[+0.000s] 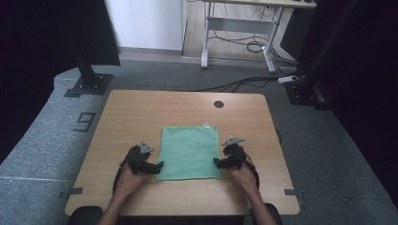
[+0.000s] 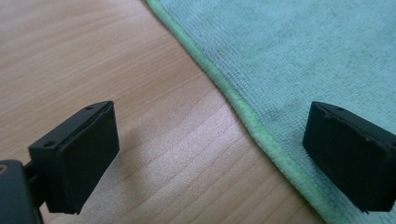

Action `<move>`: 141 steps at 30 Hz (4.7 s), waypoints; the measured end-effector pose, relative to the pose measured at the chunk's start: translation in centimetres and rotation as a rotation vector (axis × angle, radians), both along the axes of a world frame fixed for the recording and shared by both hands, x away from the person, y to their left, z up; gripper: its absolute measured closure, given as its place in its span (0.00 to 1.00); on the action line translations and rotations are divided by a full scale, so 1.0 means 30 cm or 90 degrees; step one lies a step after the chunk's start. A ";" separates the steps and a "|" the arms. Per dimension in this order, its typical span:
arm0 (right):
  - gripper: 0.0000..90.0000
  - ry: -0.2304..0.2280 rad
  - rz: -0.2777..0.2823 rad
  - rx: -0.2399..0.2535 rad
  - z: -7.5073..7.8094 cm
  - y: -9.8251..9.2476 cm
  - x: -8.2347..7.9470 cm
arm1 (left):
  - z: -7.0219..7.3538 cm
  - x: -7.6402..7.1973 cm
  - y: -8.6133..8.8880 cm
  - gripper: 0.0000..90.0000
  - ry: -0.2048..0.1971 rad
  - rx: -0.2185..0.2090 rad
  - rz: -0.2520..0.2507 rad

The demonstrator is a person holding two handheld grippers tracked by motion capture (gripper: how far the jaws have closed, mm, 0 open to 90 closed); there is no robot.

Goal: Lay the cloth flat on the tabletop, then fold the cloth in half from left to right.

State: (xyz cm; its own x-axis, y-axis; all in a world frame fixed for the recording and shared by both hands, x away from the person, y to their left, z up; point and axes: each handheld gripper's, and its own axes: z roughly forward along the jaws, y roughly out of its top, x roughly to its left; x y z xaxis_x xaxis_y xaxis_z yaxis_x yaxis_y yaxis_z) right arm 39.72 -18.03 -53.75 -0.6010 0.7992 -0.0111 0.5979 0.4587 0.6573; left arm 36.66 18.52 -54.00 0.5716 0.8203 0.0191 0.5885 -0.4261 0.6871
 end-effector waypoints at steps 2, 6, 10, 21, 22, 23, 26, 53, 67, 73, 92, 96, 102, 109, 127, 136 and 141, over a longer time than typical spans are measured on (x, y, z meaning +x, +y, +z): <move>0.18 -0.001 0.006 0.013 0.012 -0.005 -0.006 | 0.017 -0.006 0.001 0.04 -0.004 -0.003 -0.009; 0.16 -0.004 0.020 0.026 0.035 -0.019 -0.024 | 0.045 -0.023 0.012 0.02 -0.007 -0.004 -0.024; 0.14 -0.008 0.035 0.032 0.052 -0.045 -0.051 | 0.061 -0.043 0.043 0.02 -0.003 -0.004 -0.030; 0.00 -0.020 -0.003 0.025 0.052 -0.148 -0.099 | 0.047 -0.092 0.138 0.00 0.010 0.011 -0.031; 0.00 -0.020 -0.006 0.021 0.048 -0.157 -0.103 | 0.041 -0.093 0.147 0.00 0.012 0.010 -0.030; 0.00 -0.022 -0.010 0.012 0.045 -0.165 -0.105 | 0.036 -0.095 0.157 0.00 0.014 0.009 -0.027; 0.00 -0.023 -0.018 -0.012 0.032 -0.186 -0.110 | 0.021 -0.097 0.185 0.00 0.019 0.000 -0.016; 0.00 -0.031 -0.072 0.036 -0.063 -0.232 -0.120 | -0.028 -0.103 0.194 0.00 0.028 0.001 -0.012; 0.00 -0.035 -0.073 0.038 -0.065 -0.233 -0.123 | -0.029 -0.102 0.194 0.00 0.029 0.000 -0.012; 0.00 -0.032 -0.064 0.037 -0.064 -0.236 -0.122 | -0.028 -0.101 0.192 0.00 0.029 0.001 -0.009; 0.00 -0.022 -0.026 0.060 -0.019 -0.135 -0.152 | -0.029 -0.101 0.192 0.00 0.029 0.001 -0.008; 0.00 -0.028 -0.003 0.066 -0.010 -0.093 -0.160 | -0.029 -0.101 0.192 0.00 0.029 0.001 -0.009; 0.00 -0.031 0.015 0.070 -0.008 -0.040 -0.172 | -0.029 -0.101 0.192 0.00 0.029 0.001 -0.009; 0.01 -0.035 0.028 0.038 -0.018 0.000 -0.183 | -0.029 -0.101 0.192 0.00 0.029 0.001 -0.009; 0.03 -0.018 -0.016 -0.006 -0.035 -0.059 -0.165 | -0.029 -0.101 0.192 0.00 0.029 0.001 -0.009; 0.03 -0.017 -0.047 -0.009 -0.034 -0.117 -0.153 | -0.029 -0.101 0.192 0.00 0.029 0.000 -0.009; 0.03 -0.019 -0.065 -0.014 -0.033 -0.148 -0.145 | -0.029 -0.101 0.191 0.00 0.029 0.000 -0.008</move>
State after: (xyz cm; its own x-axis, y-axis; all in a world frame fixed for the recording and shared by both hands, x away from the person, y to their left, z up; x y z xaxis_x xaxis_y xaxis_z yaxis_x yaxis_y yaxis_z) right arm 35.37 -22.47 -54.73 -0.5159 0.8554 -0.0457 0.6222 0.4109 0.6663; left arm 33.62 24.26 -54.85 0.5827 0.8127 -0.0063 0.6131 -0.4345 0.6598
